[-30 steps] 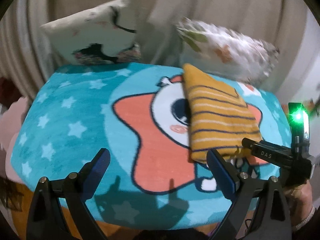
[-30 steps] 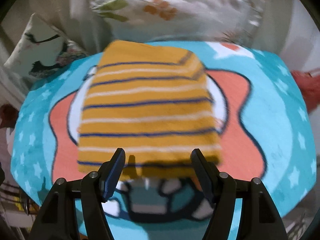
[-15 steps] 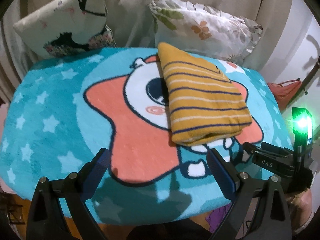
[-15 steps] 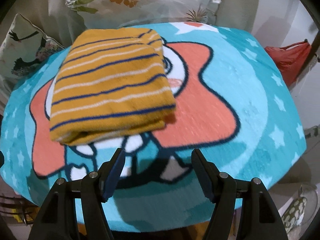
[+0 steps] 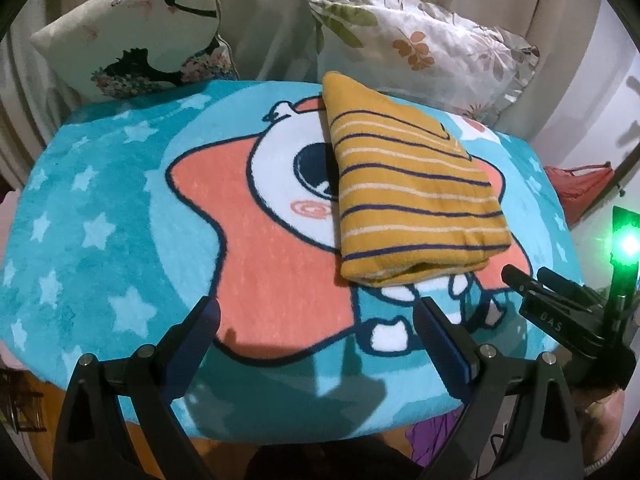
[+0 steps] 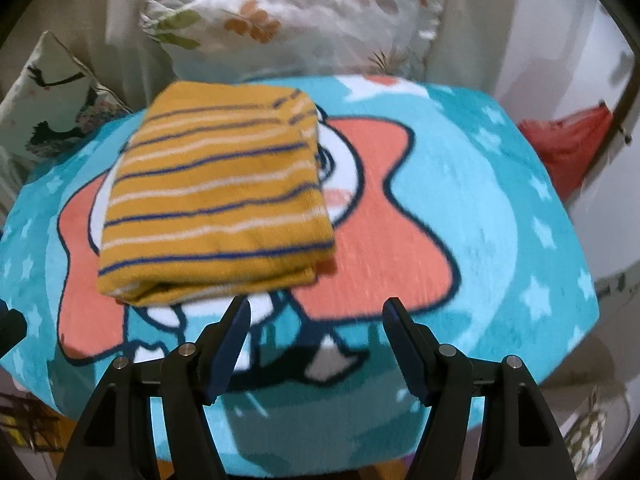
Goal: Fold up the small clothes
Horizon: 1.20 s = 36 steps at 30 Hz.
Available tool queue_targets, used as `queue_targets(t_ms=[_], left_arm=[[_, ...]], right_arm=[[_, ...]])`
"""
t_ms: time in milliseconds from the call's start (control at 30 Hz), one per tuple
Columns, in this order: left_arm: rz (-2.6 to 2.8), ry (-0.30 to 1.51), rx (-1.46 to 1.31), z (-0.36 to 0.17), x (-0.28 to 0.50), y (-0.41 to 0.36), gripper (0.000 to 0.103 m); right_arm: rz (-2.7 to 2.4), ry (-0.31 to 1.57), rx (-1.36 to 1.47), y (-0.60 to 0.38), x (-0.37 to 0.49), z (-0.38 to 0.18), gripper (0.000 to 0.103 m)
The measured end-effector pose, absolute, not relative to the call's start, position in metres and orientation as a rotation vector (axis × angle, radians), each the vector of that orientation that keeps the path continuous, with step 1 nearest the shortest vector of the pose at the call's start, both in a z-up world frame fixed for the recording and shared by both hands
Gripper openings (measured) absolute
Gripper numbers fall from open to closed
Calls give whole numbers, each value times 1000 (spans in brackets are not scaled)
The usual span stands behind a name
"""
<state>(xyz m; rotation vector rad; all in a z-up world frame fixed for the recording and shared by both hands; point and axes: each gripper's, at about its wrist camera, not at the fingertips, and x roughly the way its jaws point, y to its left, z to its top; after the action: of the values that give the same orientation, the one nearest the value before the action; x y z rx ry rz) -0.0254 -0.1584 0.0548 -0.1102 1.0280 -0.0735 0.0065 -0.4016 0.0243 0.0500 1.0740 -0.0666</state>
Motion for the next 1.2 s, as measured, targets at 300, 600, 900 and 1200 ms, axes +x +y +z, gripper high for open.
queue_targets(t_ms=[300, 600, 900, 1200], left_arm=[[-21, 1012, -91, 61, -30, -194, 97], [-33, 1018, -82, 56, -30, -232, 97], [-47, 1030, -78, 52, -26, -260, 97], [-29, 1032, -68, 51, -23, -271, 97]], right_arm=[[-6, 1055, 64, -428, 16, 26, 73], [5, 1045, 69, -462, 12, 23, 73], [12, 1045, 52, -479, 8, 21, 74], [29, 1050, 57, -486, 11, 17, 74]])
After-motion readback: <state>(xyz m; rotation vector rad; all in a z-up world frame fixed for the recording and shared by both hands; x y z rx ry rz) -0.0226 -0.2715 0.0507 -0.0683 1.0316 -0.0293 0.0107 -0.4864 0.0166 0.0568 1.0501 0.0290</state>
